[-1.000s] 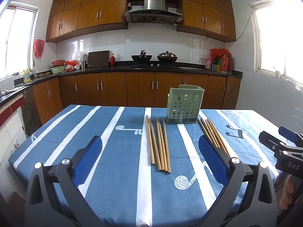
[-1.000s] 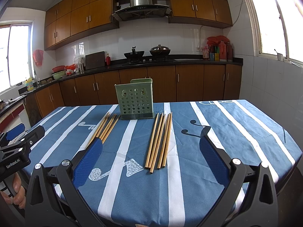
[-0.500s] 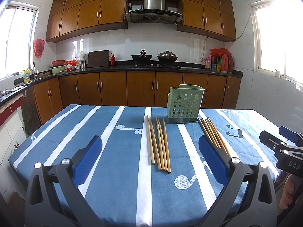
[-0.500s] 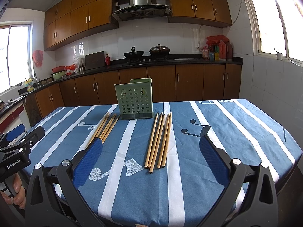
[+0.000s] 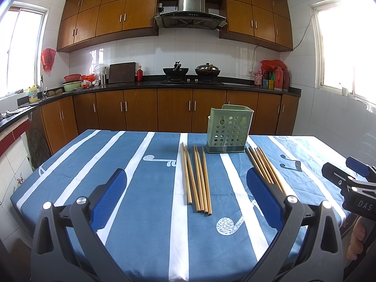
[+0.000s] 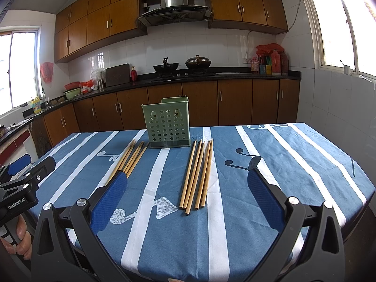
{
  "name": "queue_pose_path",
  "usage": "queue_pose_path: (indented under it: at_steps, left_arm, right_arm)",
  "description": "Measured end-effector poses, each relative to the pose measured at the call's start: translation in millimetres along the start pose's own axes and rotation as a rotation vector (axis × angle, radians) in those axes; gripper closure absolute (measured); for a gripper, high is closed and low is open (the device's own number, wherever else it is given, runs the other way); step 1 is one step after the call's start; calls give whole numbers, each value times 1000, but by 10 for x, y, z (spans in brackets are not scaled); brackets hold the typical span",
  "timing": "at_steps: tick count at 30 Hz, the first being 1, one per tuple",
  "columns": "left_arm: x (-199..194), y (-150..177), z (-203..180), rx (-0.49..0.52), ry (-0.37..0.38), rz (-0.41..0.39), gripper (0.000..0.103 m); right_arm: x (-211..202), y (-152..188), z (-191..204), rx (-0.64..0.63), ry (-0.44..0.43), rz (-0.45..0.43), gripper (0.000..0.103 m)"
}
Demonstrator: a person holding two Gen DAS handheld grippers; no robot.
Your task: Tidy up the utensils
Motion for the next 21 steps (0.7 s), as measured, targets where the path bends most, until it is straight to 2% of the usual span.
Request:
queue_pose_path:
  at_steps: [10,13,16,17,21]
  left_arm:
    - [9,0,5,-3,-1,7,4]
    - [106,6,-3,-23,-14,46,4]
    - [371,44,78,-43,-54,103,4]
    - [427,47,103,-48,-65,120,4]
    - [589,48,268,-60,-106,203,4]
  right_arm:
    - [19,11,-2,1,0,3,2]
    - [61,20,-31,13,-3,17,2]
    - [202,15,-116,40,17,65,3]
    - [271,11,-135,47,26,86,4]
    - [637,-16,-329,102,65,207,23]
Point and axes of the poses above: each gripper's, at about its wrist camera, not at the fingertips, and x roughly the way its jaws point, z to its left, y to its underside, the point moved 1 cm from there along x, roughly the way its jaws point, and after that the axes turned 3 degrees about z, right-handed, at the moved point
